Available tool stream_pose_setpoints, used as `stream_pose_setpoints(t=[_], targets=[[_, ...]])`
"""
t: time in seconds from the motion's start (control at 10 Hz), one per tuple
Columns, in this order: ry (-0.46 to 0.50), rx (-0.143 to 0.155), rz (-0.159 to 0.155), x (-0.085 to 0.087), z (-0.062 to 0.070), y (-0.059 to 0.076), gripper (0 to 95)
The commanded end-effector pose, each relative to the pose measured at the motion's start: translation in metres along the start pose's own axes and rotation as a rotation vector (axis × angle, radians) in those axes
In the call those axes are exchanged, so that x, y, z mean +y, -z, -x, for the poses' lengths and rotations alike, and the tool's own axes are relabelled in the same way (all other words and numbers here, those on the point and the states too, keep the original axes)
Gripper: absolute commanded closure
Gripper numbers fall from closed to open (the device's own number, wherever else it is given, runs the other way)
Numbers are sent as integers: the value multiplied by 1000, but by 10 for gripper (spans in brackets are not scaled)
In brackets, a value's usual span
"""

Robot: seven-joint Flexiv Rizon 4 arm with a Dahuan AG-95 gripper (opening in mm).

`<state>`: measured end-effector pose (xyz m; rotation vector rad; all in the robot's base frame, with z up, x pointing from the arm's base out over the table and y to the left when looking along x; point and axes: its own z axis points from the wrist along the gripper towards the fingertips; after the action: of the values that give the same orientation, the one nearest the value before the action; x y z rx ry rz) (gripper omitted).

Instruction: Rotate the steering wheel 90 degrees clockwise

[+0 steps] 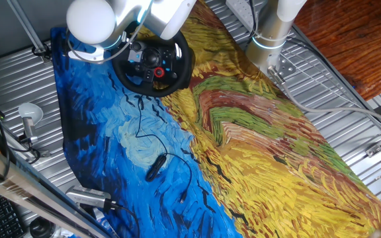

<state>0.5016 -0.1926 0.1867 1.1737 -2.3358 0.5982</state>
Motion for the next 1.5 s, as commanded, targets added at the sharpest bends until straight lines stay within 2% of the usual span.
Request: stream_pose_setpoints(t=[0.1, 0.3, 0.8, 1.3, 1.4, 1.5], targets=[[-2, 0, -1, 0, -1, 0, 950], [-11, 0, 0, 0, -1, 0, 570], [-18, 3, -1, -1, -1, 0, 570], [-41, -21, 39, -1, -2, 4, 570], [-41, -20, 39, 0, -2, 4, 570], [-36, -27, 51, 0, -1, 6, 380]])
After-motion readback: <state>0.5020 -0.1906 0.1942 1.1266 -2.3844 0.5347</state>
